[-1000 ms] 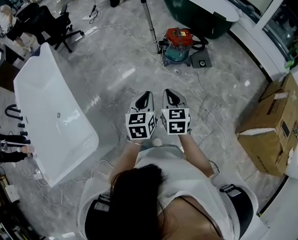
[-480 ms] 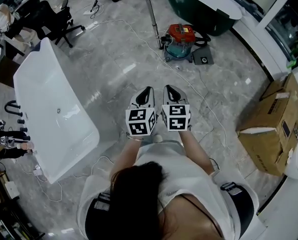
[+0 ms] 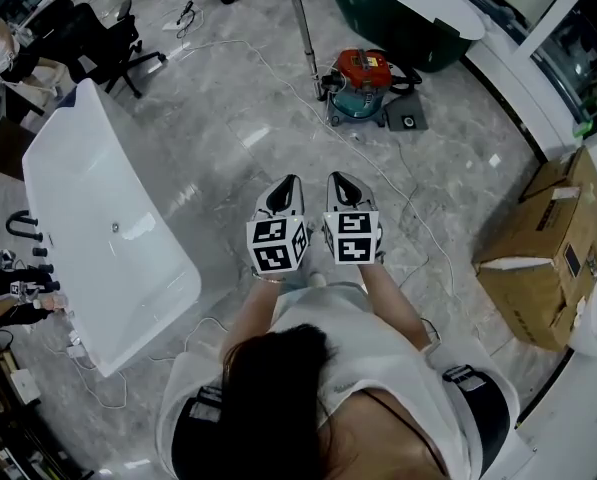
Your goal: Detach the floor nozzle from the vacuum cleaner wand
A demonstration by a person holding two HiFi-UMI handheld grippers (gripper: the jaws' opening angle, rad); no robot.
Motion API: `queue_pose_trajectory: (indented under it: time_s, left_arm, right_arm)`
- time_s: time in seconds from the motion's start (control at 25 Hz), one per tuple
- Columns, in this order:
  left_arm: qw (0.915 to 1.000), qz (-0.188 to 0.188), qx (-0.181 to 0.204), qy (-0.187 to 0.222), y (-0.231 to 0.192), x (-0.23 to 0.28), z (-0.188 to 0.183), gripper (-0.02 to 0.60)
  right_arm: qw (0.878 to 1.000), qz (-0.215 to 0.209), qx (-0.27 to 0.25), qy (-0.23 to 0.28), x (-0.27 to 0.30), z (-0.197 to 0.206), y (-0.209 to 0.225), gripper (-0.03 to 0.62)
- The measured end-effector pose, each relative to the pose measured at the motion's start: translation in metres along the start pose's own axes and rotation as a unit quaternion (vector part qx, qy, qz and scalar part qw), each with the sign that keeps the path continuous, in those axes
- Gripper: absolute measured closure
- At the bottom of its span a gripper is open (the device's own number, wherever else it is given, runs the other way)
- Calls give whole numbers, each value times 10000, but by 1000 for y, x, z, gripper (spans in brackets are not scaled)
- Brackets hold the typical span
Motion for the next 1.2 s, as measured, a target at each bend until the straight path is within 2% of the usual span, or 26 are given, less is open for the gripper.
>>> queue_pose_trajectory:
  time_s: [0.52, 0.68, 0.88, 1.2]
  left_arm:
    - [9996, 232, 46, -158, -17, 55, -22, 566]
    - [9999, 151, 13, -68, -28, 68, -31, 566]
    - [9997, 135, -18, -216, -42, 85, -37, 566]
    - [9997, 71, -90, -192, -65, 105, -51, 566]
  right_arm:
    - [9999, 45, 5, -133, 53, -20, 15, 579]
    - [9999, 9, 74, -139, 72, -29, 20, 579]
    - [9997, 32, 69, -232, 93, -36, 24, 579]
    - [9995, 92, 8, -293, 124, -47, 24, 579]
Point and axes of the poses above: the fingertips, and each gripper's own axes: x forward along the fingers, y to its right, z out of its underside, the point moved 9 cm from there along -x, backward along the fingers, and after that the axes turned 5 degrees about -x, right-handed, at the moved point
